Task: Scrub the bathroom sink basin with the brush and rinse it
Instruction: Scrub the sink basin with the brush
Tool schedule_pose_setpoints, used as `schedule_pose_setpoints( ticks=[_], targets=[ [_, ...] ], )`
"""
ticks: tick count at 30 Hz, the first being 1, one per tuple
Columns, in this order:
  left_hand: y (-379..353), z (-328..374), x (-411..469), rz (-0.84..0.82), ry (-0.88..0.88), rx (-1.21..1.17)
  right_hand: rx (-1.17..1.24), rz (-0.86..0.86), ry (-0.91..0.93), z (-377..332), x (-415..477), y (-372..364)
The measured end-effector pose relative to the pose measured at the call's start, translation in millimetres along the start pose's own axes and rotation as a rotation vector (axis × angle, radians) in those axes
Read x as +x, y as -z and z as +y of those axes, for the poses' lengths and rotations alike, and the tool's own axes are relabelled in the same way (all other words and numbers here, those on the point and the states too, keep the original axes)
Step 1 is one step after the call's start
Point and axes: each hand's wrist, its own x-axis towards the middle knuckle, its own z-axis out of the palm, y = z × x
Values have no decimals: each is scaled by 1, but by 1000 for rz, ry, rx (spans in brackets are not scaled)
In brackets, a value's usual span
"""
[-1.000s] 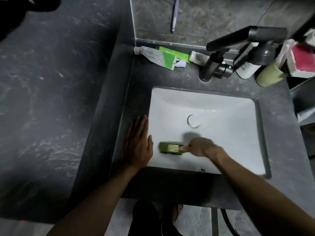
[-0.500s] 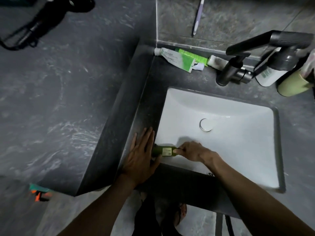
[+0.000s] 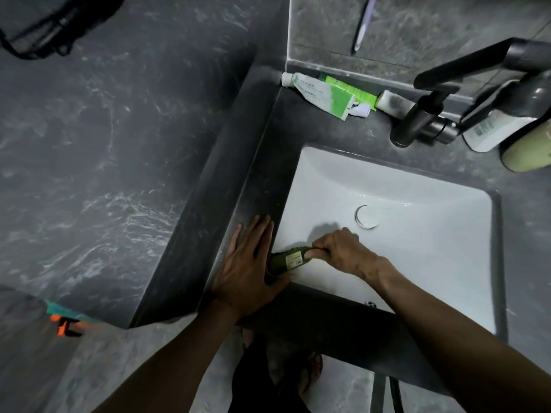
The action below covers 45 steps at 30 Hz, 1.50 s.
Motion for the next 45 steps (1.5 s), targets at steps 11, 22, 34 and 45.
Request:
schedule_pose_setpoints(
  ticks=[11, 22, 34, 45],
  targets=[
    [-1, 0, 1, 36, 7, -65, -151, 70, 199, 4, 21, 23],
    [-6, -1, 1, 124, -6, -110, -147, 205, 210, 9, 29, 38],
    [-10, -3, 1, 116, 2, -103, -96, -21, 145, 9, 25, 18],
    [-9, -2, 4, 113, -1, -92, -73, -84, -150, 11, 13, 16]
  ],
)
